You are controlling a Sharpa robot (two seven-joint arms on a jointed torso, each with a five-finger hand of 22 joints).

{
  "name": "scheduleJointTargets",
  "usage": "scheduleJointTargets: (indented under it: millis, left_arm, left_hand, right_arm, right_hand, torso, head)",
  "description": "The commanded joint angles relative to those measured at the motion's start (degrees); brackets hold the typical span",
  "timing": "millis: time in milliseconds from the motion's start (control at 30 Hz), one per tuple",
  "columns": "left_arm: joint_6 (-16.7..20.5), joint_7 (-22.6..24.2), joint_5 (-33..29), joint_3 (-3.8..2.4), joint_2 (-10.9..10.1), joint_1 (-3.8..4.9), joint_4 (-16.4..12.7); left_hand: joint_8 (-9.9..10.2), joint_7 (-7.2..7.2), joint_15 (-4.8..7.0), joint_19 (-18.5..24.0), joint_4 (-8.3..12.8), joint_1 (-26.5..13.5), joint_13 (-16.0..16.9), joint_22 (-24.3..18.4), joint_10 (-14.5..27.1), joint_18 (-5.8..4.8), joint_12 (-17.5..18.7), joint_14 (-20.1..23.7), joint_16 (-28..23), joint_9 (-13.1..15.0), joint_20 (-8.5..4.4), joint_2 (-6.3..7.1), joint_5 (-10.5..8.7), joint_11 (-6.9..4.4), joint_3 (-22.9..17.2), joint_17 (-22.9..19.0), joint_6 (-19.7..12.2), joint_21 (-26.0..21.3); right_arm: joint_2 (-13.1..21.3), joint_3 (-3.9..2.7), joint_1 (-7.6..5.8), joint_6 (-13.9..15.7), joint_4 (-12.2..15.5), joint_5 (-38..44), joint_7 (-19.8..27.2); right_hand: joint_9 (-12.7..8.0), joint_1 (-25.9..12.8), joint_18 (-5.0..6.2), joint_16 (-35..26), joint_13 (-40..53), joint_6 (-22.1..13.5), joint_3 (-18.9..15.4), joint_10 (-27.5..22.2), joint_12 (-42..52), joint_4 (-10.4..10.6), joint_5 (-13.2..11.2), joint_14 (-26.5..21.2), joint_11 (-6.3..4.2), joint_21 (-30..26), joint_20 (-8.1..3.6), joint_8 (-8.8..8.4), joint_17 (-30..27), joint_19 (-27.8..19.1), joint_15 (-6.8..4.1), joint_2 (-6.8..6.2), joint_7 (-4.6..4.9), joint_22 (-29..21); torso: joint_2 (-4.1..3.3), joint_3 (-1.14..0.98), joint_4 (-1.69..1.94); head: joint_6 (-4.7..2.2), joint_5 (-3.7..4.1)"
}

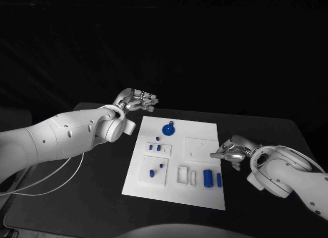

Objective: Assemble the parts on the task board

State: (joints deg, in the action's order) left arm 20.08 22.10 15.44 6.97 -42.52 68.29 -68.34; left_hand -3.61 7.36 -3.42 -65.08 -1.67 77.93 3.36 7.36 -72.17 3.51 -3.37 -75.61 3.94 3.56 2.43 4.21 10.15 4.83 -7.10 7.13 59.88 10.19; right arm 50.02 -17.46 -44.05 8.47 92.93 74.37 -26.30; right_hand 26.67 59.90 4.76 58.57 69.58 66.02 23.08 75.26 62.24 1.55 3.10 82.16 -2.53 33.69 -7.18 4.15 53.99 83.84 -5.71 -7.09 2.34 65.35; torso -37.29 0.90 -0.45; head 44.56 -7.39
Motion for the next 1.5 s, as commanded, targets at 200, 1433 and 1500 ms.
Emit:
scheduleJointTargets:
  millis: [200, 1433, 1500]
  left_arm:
    - [-4.48, 4.25, -2.48, -0.05, 0.27, -1.51, 0.13]
    - [-6.52, 3.16, -3.82, 0.00, 1.70, -2.82, 1.54]
    - [-6.65, 3.02, -3.82, 0.00, 1.70, -2.81, 1.53]
  left_hand:
    - [-0.17, -0.40, -1.55, 1.64, 0.11, -4.39, 0.13, -0.90, 3.12, -0.25, -0.06, 3.91, -0.32, 0.08, 1.70, -1.07, 0.89, 0.79, 10.14, -0.30, -1.51, -1.07]
    - [-0.17, 0.27, -2.66, 2.97, -14.29, -7.38, 0.12, -2.53, 6.78, -0.06, -0.01, 6.62, -0.42, 0.07, 2.81, 4.22, -3.48, 2.22, 13.24, -0.77, -3.42, -2.65]
    - [-0.16, 0.37, -2.68, 2.97, -14.51, -7.35, 0.12, -2.55, 6.88, -0.07, 0.00, 6.64, -0.42, 0.07, 2.83, 4.29, -3.57, 2.30, 13.22, -0.80, -3.55, -2.70]
  right_arm:
    - [-1.28, 0.13, 1.50, -9.17, -0.99, -6.17, -10.63]
    - [-9.70, 5.73, 2.21, -9.79, -8.88, -0.85, -13.81]
    - [-10.30, 6.03, 2.21, -9.46, -9.47, -0.22, -13.75]
  right_hand:
    - [3.74, -1.76, -0.44, 0.88, 1.09, -0.66, 0.41, 0.71, -0.51, 2.97, -0.30, 0.35, 0.21, 1.23, -0.10, -0.32, 1.56, 2.86, -0.17, -2.16, 0.04, 0.56]
    - [7.03, -1.88, -0.42, 0.88, 4.63, -2.00, -3.64, 1.51, -2.11, 8.94, -0.33, 0.82, 0.38, 2.28, 0.00, -0.46, 4.97, 2.81, -0.05, -4.64, 0.22, 1.99]
    - [7.01, -1.82, -0.41, 0.81, 4.66, -2.01, -3.54, 1.51, -2.17, 8.91, -0.33, 0.81, 0.38, 2.24, 0.00, -0.46, 4.96, 2.81, -0.05, -4.59, 0.23, 2.00]
  torso:
    - [2.12, 0.30, -0.53]
    - [3.64, 1.37, -0.11]
    - [3.61, 1.37, -0.07]
  head:
    - [0.94, 0.72]
    - [3.51, 2.05]
    - [3.57, 2.05]
